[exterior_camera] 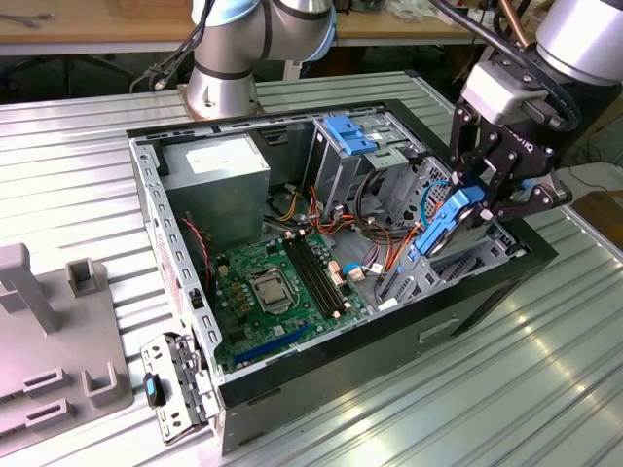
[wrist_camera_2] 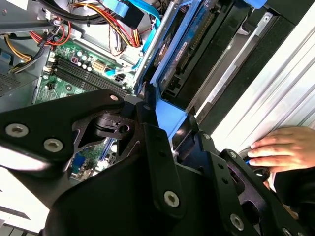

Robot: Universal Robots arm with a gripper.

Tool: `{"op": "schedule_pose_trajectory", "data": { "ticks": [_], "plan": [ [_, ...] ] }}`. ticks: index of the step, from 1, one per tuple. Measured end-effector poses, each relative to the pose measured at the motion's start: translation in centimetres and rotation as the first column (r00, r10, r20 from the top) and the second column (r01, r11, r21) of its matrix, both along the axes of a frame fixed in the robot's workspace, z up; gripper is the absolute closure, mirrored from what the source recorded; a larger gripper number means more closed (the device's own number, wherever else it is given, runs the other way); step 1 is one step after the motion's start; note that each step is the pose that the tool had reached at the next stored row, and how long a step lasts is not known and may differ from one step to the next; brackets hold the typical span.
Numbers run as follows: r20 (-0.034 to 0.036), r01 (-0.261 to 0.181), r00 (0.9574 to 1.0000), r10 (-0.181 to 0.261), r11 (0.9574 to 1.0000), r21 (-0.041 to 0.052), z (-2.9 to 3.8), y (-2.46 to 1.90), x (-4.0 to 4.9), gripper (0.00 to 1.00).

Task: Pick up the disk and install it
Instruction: 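Insert the disk into the insertion slot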

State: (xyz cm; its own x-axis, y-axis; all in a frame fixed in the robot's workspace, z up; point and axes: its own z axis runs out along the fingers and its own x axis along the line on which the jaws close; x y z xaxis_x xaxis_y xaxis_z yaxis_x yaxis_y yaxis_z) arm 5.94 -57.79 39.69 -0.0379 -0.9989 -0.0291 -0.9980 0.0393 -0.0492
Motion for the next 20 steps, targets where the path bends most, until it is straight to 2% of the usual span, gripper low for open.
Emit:
{"op": "schedule_pose_trajectory", "data": {
  "ticks": [20],
  "plan": [
    [0.0, 0.0, 1.0, 0.0, 1.0, 0.0001, -1.32, -0.11, 0.0, 0.63]
  ]
}}
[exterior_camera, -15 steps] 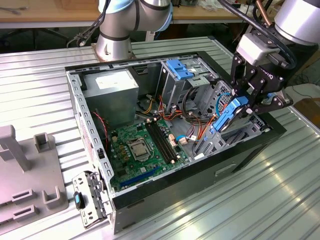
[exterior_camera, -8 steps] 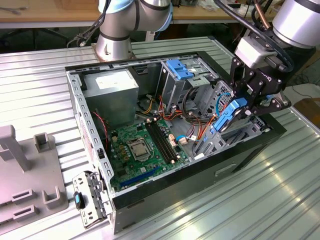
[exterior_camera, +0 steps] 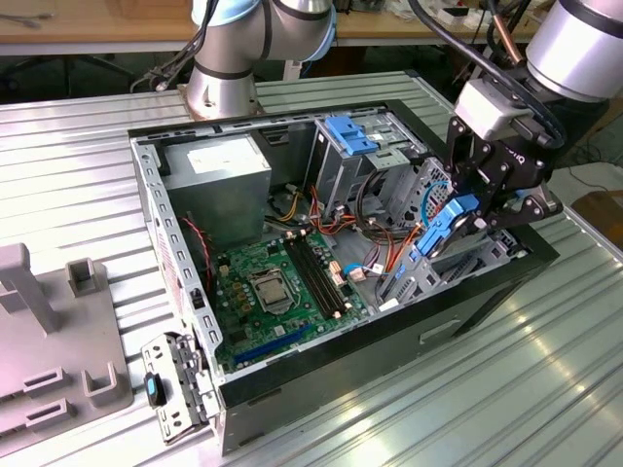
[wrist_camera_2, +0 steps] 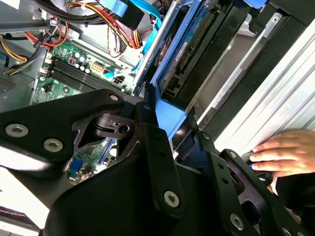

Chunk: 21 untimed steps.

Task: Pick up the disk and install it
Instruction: 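Insert the disk into the insertion slot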

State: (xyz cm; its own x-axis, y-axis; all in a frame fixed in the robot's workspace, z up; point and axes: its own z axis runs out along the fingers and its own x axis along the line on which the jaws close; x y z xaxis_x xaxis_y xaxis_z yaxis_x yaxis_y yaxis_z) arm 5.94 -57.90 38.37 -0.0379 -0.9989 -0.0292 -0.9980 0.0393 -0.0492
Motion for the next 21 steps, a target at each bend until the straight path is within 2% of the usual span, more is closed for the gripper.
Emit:
{"op": "schedule_pose_trajectory", "data": {
  "ticks": [18, 20, 21],
  "plan": [
    [0.0003, 0.0, 1.0, 0.0, 1.0, 0.0004, -0.11, -0.01, 0.01, 0.63],
    [0.0002, 0.0, 1.0, 0.0, 1.0, 0.0007, -0.12, -0.01, 0.01, 0.62],
    [0.0001, 0.0, 1.0, 0.0, 1.0, 0.0002, -0.09, 0.0, 0.01, 0.56]
  ]
}}
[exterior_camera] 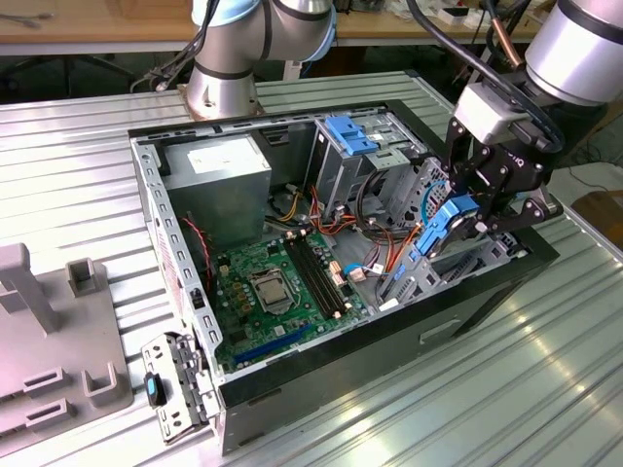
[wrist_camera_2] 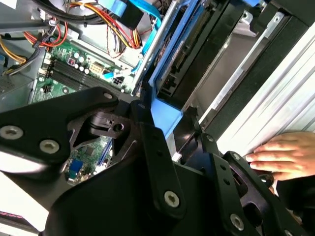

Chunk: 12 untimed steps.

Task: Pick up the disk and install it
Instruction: 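Insert the disk into the insertion slot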

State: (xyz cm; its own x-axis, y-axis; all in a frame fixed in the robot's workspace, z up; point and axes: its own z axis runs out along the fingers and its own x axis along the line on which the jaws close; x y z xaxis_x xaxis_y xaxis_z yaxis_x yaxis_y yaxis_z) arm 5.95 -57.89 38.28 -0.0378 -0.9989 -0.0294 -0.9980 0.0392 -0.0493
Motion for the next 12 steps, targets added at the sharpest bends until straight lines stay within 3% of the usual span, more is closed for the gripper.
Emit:
{"op": "schedule_pose_trajectory", "data": {
  "ticks": [8, 12],
  "plan": [
    [0.0, 0.0, 1.0, 0.0, 1.0, -0.0001, 0.01, 0.0, -0.01, 0.56],
    [0.0, 0.0, 1.0, 0.0, 1.0, -0.0061, 0.37, 0.0, 0.0, 0.56]
  ]
}}
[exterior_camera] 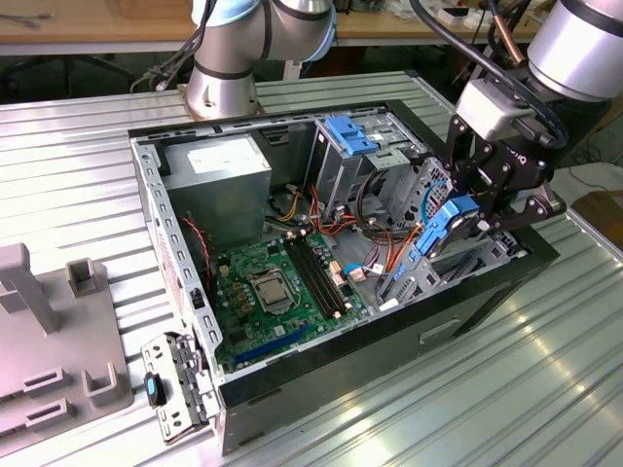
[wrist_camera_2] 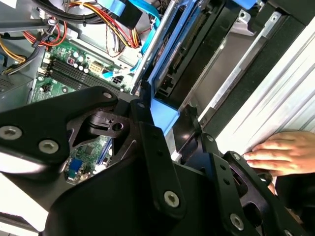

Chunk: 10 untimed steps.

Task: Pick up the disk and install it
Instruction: 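Insert the disk into the insertion slot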

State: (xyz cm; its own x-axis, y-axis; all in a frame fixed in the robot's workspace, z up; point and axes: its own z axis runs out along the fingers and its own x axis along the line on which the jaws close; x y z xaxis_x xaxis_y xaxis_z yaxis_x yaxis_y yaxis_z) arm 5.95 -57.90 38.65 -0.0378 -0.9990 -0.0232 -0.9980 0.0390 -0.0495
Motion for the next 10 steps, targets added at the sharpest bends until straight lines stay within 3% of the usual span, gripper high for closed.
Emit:
{"op": "schedule_pose_trajectory", "data": {
  "ticks": [6, 10],
  "plan": [
    [0.0, 0.0, 1.0, 0.0, 1.0, -0.0049, 0.35, 0.0, 0.0, 0.56],
    [-0.0003, 0.0, 1.0, 0.0, 1.0, -0.0051, 0.21, 0.0, 0.82, 0.56]
  ]
}}
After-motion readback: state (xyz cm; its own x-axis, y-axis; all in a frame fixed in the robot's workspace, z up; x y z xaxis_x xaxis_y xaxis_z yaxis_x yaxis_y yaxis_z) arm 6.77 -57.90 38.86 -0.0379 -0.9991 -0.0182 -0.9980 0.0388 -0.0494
